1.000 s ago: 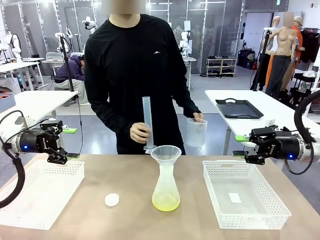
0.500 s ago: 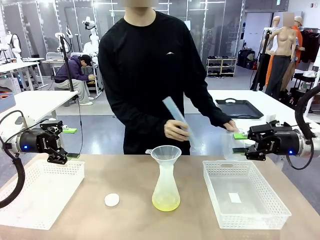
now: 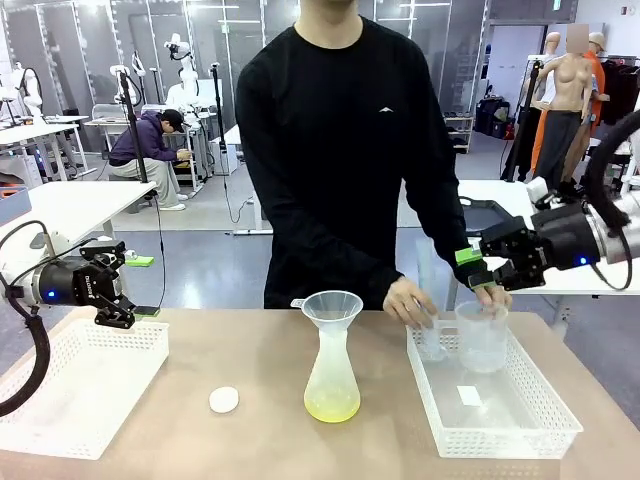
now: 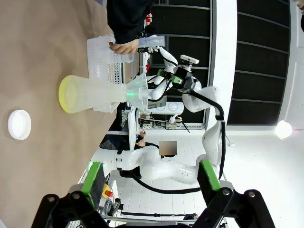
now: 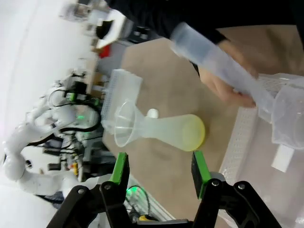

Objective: Prepare the solutions needed for the experiment.
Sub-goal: Once the solution is in the Big flask , pick up the Plastic Funnel and place it back into the right Organizing basket.

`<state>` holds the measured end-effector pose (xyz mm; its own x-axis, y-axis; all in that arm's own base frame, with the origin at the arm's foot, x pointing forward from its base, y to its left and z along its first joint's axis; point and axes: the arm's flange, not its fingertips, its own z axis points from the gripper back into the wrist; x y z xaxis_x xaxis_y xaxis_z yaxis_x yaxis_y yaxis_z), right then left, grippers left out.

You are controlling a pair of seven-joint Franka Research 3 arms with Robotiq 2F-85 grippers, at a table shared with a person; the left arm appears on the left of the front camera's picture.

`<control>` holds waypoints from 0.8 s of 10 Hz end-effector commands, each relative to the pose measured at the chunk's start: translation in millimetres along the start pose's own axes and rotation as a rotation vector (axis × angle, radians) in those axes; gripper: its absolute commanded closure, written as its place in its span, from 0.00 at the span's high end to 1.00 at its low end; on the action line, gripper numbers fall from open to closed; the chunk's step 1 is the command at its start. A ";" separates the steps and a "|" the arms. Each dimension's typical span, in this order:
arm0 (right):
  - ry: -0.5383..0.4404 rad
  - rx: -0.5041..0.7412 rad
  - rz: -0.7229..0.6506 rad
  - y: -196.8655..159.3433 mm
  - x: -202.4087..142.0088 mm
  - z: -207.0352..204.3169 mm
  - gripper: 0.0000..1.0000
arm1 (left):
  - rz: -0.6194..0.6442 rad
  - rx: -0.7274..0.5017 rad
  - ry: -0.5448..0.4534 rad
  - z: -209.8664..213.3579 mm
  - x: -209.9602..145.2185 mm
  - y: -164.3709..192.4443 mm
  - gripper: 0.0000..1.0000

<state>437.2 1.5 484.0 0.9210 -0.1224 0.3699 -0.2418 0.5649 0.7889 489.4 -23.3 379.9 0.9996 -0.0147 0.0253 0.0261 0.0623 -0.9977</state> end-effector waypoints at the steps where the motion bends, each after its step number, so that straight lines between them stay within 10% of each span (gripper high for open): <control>1: 0.032 -0.238 -0.013 42.4 -1.1 -5.3 0.67 | -0.001 -0.004 -0.002 0.1 0.2 -1.6 1.00; 8: 0.166 -0.341 -0.087 87.7 -5.1 -6.0 0.67 | -0.001 -0.004 -0.002 0.1 0.2 -1.6 1.00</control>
<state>408.6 58.8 541.9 0.9712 -0.0452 0.2340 -0.1031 0.8055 0.5836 489.4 -23.3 379.9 0.9996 -0.0148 0.0253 0.0262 0.0622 -0.9977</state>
